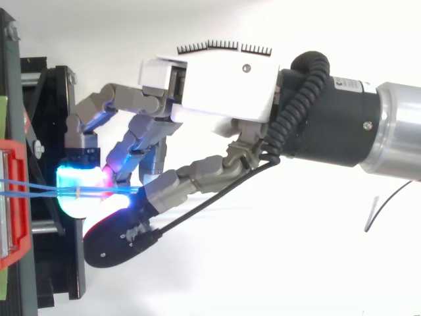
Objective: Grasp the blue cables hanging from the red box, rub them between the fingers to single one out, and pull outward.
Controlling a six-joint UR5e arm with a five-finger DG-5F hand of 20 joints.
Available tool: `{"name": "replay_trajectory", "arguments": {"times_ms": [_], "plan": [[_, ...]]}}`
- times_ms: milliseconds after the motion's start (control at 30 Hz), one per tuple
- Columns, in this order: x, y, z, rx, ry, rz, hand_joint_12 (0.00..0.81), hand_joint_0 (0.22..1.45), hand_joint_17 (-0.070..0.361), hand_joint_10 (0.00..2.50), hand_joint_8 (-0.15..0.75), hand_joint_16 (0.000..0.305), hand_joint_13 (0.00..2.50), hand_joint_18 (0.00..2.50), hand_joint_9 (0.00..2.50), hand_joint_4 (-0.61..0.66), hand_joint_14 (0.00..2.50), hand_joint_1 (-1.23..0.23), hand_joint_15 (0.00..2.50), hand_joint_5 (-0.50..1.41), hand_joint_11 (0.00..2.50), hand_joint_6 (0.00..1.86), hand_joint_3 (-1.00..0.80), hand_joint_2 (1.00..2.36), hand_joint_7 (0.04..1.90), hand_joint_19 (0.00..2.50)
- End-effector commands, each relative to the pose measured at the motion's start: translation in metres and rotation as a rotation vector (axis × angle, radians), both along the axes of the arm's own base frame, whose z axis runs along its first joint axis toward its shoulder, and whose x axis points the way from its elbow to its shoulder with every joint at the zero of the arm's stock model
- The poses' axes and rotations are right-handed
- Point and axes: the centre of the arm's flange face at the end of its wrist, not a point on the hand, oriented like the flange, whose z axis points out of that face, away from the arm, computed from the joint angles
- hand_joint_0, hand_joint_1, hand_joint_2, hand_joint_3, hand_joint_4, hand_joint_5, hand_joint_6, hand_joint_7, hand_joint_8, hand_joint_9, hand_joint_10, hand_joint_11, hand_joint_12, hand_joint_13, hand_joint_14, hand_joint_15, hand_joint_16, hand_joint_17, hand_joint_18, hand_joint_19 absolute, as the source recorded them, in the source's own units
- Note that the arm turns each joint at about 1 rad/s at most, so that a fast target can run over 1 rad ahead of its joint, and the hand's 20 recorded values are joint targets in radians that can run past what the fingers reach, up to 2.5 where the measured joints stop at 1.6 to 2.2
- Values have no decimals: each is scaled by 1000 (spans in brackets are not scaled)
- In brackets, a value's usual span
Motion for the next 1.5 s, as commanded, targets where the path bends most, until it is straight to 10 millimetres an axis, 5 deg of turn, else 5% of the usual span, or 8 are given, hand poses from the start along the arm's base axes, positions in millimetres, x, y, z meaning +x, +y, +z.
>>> {"name": "replay_trajectory", "arguments": {"times_ms": [0,200,433,700,1267,1467], "plan": [[0,0,0,0,0,0,416,539,132,13,365,59,935,987,990,250,17,-753,572,-179,813,891,-500,1000,940,673],[1,0,1,0,-3,0,422,557,132,15,372,59,965,990,1064,233,17,-537,581,-157,800,868,-500,1000,1004,706],[0,0,2,0,2,0,422,586,131,15,373,58,971,995,1052,227,17,-662,581,-163,831,880,-255,1015,1052,701],[1,0,4,0,0,0,435,597,139,11,389,62,981,1042,1045,207,16,-741,573,-163,815,899,-169,1017,1027,670],[0,-1,5,2,-2,-2,406,643,126,15,341,56,899,967,920,168,21,-890,584,-190,823,906,-320,1012,978,676],[0,-2,6,2,-3,-3,409,645,128,15,333,57,864,953,858,220,17,-957,567,-198,797,902,-500,1000,982,640]]}}
